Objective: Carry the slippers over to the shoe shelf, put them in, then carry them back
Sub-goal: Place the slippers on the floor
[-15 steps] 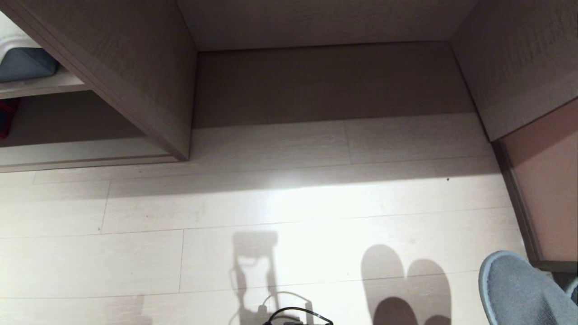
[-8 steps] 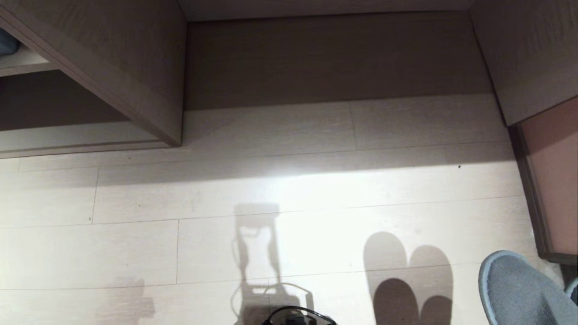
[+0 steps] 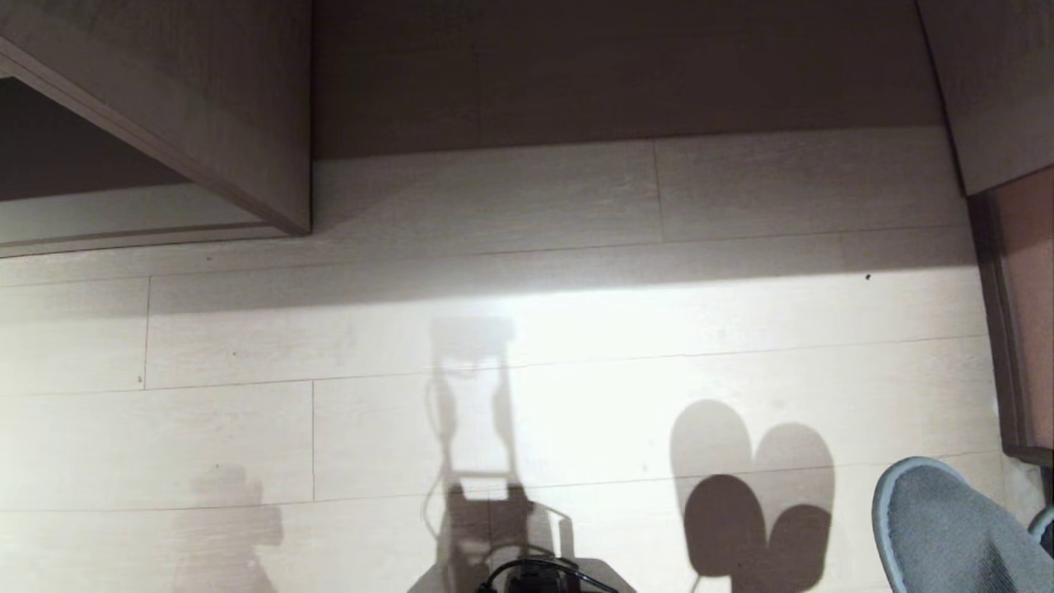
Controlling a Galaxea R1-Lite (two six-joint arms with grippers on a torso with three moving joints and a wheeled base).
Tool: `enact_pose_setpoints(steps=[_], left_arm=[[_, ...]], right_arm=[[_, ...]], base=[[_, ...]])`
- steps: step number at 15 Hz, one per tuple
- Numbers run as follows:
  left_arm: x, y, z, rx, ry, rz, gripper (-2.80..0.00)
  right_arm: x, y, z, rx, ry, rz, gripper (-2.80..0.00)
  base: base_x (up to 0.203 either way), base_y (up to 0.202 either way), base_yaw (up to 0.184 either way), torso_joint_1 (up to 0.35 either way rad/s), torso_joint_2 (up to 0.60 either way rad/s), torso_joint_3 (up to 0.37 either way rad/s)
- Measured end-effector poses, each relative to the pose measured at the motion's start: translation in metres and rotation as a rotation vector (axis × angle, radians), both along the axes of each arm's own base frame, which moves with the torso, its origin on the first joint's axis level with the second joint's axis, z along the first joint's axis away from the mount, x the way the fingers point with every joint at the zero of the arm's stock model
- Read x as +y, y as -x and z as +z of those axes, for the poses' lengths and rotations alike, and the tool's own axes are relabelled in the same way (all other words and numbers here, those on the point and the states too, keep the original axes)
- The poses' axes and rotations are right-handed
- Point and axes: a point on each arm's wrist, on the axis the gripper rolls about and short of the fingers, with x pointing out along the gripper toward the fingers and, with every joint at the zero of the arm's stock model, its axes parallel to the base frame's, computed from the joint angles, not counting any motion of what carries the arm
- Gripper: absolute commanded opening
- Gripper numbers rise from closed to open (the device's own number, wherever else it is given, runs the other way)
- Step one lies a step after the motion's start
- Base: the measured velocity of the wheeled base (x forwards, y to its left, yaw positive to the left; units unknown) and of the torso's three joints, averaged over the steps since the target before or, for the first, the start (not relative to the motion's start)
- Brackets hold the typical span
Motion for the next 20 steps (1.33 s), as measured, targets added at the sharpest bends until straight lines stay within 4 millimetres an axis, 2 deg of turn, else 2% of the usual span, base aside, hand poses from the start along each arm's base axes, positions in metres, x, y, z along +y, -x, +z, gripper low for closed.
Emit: enact_pose_setpoints(steps=[10, 12, 13, 15, 17, 18, 20], left_arm=[[0.0, 0.0, 0.0, 0.0, 0.0, 0.0, -2.8], [0.0, 0.0, 0.0, 0.0, 0.0, 0.0, -2.8], [0.0, 0.0, 0.0, 0.0, 0.0, 0.0, -2.8], [0.0, 0.0, 0.0, 0.0, 0.0, 0.0, -2.8], [0.0, 0.0, 0.0, 0.0, 0.0, 0.0, -2.8], [0.0, 0.0, 0.0, 0.0, 0.0, 0.0, -2.8], [0.0, 0.0, 0.0, 0.001, 0.0, 0.0, -2.8]], right_arm=[[0.0, 0.0, 0.0, -0.002, -0.013, -0.001, -2.8], [0.0, 0.002, 0.007, -0.002, -0.013, -0.001, -2.8], [0.0, 0.002, 0.017, -0.012, -0.014, -0.001, -2.8], [0.0, 0.0, 0.05, -0.028, -0.014, -0.003, -2.8], [0.0, -0.013, 0.083, -0.018, -0.012, -0.004, -2.8], [-0.001, -0.026, 0.102, -0.009, -0.009, -0.005, -2.8], [-0.001, -0.063, 0.134, 0.008, 0.014, -0.003, -2.8]], base=[[0.0, 0.0, 0.0, 0.002, 0.0, -0.199], [0.0, 0.0, 0.0, 0.002, 0.0, -0.158], [0.0, 0.0, 0.0, 0.002, 0.0, -0.071], [0.0, 0.0, 0.0, 0.001, 0.0, -0.019], [0.0, 0.0, 0.0, 0.0, 0.0, 0.0], [0.0, 0.0, 0.0, 0.0, 0.0, 0.0], [0.0, 0.0, 0.0, 0.0, 0.0, 0.0]])
